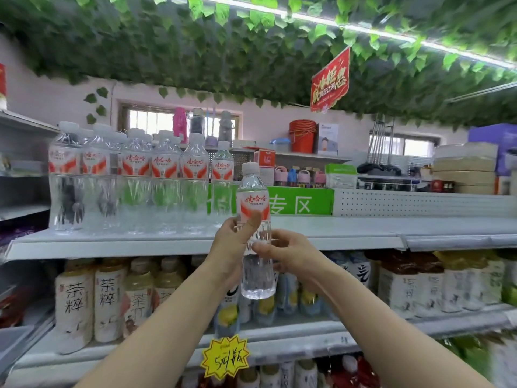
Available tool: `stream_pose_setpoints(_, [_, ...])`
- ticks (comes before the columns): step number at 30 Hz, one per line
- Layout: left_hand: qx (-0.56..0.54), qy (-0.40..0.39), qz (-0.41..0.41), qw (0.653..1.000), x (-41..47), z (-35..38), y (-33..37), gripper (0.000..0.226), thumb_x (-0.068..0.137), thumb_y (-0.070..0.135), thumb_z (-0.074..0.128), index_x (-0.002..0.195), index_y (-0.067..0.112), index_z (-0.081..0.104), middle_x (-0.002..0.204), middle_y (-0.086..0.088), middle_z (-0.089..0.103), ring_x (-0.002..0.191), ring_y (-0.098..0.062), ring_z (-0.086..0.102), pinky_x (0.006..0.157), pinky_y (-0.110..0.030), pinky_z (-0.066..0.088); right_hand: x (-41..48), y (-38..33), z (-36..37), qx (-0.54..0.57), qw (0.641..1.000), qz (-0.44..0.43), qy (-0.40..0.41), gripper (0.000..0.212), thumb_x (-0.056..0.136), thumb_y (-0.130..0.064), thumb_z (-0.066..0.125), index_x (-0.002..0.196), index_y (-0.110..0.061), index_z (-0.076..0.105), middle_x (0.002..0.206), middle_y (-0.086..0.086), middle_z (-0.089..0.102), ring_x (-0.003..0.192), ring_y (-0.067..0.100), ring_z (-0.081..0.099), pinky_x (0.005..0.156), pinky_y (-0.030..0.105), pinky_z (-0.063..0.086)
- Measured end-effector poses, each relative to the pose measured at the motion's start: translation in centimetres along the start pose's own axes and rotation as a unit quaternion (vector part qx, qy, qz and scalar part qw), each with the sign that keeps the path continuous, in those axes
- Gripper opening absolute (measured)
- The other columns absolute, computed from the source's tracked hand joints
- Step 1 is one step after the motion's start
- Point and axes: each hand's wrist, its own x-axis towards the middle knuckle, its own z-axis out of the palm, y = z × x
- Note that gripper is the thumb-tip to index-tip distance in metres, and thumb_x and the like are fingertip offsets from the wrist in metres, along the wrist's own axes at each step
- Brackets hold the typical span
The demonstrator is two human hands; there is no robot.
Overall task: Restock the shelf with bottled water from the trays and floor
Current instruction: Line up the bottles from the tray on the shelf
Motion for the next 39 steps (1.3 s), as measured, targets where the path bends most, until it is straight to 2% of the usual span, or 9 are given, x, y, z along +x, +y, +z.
stream_pose_setpoints(5, [0.057,-0.013,0.047,0.997,2.4,1.2,0.7,0.085,0.060,0.069,0.082,0.122,0.014,0.063,0.115,-0.008,0.073,0.107,-0.029,0.069,0.095,-0.055,0.054,2.2,-0.3,-1.8,0.044,0.999,-0.013,0.011,0.037,0.079,-0.031,0.081,0.112,-0.015,0.072,0.097,0.003,0.076,0.082,0.010,0.070,0.068,0.028,0.058])
stream_pose_setpoints(12, [0.156,0.036,0.068,0.985,6.4,-0.6,1.0,0.084,0.082,0.078,0.046,0.151,0.029,0.036,0.154,0.009,0.040,0.139,-0.015,0.037,0.119,-0.045,0.027,9.0,-2.0,-5.0,0.100,0.993,-0.054,0.039,0.035,0.081,-0.024,0.080,0.113,-0.013,0.070,0.105,0.003,0.075,0.100,0.019,0.069,0.085,0.038,0.056])
stream_pose_setpoints(16, [0.204,0.069,0.068,0.974,7.6,-2.4,-0.6,0.068,0.095,0.066,0.038,0.153,0.031,0.031,0.157,0.010,0.034,0.142,-0.012,0.032,0.105,-0.029,0.025,13.8,-1.1,-5.8,0.095,0.993,-0.048,0.048,0.048,0.069,-0.031,0.085,0.112,-0.014,0.071,0.114,0.009,0.074,0.110,0.026,0.069,0.099,0.049,0.053])
stream_pose_setpoints(20, [0.243,0.087,0.086,0.962,7.9,-3.0,-1.7,0.060,0.099,0.056,0.038,0.151,0.027,0.036,0.148,0.011,0.040,0.122,0.000,0.033,0.100,-0.024,0.027,17.9,1.2,-5.1,0.083,0.995,-0.018,0.047,0.033,0.079,-0.023,0.084,0.109,-0.018,0.072,0.110,0.004,0.075,0.106,0.021,0.068,0.089,0.040,0.052])
stream_pose_setpoints(25, [0.250,0.107,0.088,0.958,8.4,-3.5,-2.4,0.059,0.096,0.058,0.043,0.149,0.031,0.038,0.149,0.014,0.040,0.129,-0.001,0.036,0.102,-0.024,0.028,21.3,2.9,-4.0,0.101,0.994,0.002,0.046,0.028,0.081,-0.022,0.084,0.106,-0.020,0.071,0.106,0.000,0.075,0.101,0.016,0.067,0.076,0.030,0.050])
stream_pose_setpoints(27, [0.252,0.113,0.089,0.957,8.6,-3.7,-2.6,0.058,0.097,0.055,0.047,0.148,0.030,0.040,0.151,0.012,0.041,0.137,-0.005,0.037,0.103,-0.024,0.030,22.0,3.0,-3.7,0.092,0.995,-0.002,0.035,0.022,0.083,-0.021,0.083,0.098,-0.023,0.068,0.105,-0.002,0.072,0.100,0.015,0.065,0.082,0.031,0.052])
stream_pose_setpoints(30, [0.260,0.122,0.090,0.954,8.6,-3.8,-2.7,0.056,0.096,0.052,0.053,0.146,0.028,0.043,0.149,0.010,0.045,0.138,-0.008,0.039,0.104,-0.024,0.032,23.1,3.3,-3.3,0.057,0.998,0.004,0.031,0.042,0.080,-0.028,0.085,0.115,-0.016,0.066,0.118,0.000,0.069,0.115,0.021,0.062,0.099,0.039,0.051])
stream_pose_setpoints(35, [0.276,0.131,0.093,0.948,8.5,-3.7,-2.9,0.052,0.095,0.050,0.057,0.141,0.027,0.048,0.144,0.008,0.049,0.135,-0.009,0.043,0.105,-0.025,0.035,23.2,3.1,-2.8,0.050,0.998,0.001,0.030,0.102,0.060,-0.044,0.089,0.147,-0.007,0.049,0.139,0.010,0.061,0.123,0.025,0.060,0.097,0.036,0.052])
stream_pose_setpoints(39, [0.271,0.135,0.094,0.948,7.9,-4.0,-2.8,0.050,0.096,0.047,0.059,0.140,0.025,0.049,0.143,0.007,0.050,0.135,-0.010,0.044,0.105,-0.026,0.036,21.8,2.3,-2.0,0.005,0.998,0.003,0.058,0.091,0.078,-0.040,0.085,0.153,-0.009,0.042,0.140,0.011,0.058,0.126,0.028,0.057,0.110,0.045,0.047])
